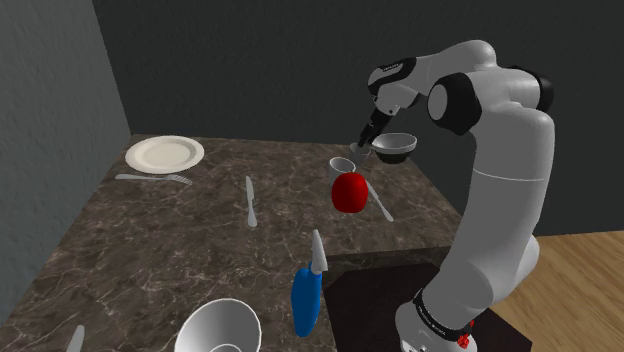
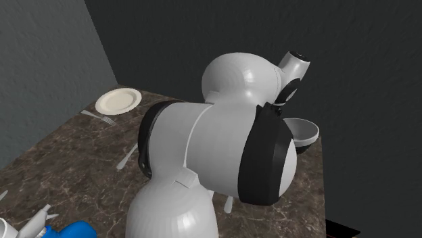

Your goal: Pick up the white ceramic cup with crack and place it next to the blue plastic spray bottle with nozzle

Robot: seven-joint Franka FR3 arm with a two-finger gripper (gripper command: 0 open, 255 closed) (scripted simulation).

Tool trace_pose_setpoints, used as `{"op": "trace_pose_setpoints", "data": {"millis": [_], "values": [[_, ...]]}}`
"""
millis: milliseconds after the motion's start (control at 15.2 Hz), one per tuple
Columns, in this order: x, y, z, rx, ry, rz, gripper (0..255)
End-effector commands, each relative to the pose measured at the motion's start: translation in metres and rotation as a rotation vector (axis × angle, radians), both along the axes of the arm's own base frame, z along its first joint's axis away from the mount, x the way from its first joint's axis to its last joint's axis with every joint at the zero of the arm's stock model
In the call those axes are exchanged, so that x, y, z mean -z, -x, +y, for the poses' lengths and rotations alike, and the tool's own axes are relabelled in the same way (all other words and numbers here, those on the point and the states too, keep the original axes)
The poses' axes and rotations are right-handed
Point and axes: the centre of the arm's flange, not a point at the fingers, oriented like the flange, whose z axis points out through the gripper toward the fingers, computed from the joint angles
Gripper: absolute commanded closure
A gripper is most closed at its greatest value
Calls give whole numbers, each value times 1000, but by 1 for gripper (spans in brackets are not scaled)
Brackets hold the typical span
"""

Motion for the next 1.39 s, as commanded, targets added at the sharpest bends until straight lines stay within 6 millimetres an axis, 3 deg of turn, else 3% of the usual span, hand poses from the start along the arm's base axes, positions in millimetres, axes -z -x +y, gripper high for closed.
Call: {"op": "trace_pose_setpoints", "data": {"millis": [0,198,660,726,1320], "values": [[18,3,-5,12,3,19,0],[32,2,-3,12,3,19,0],[32,2,-3,12,3,19,0],[32,2,-3,11,3,19,255],[32,2,-3,12,3,19,255]]}}
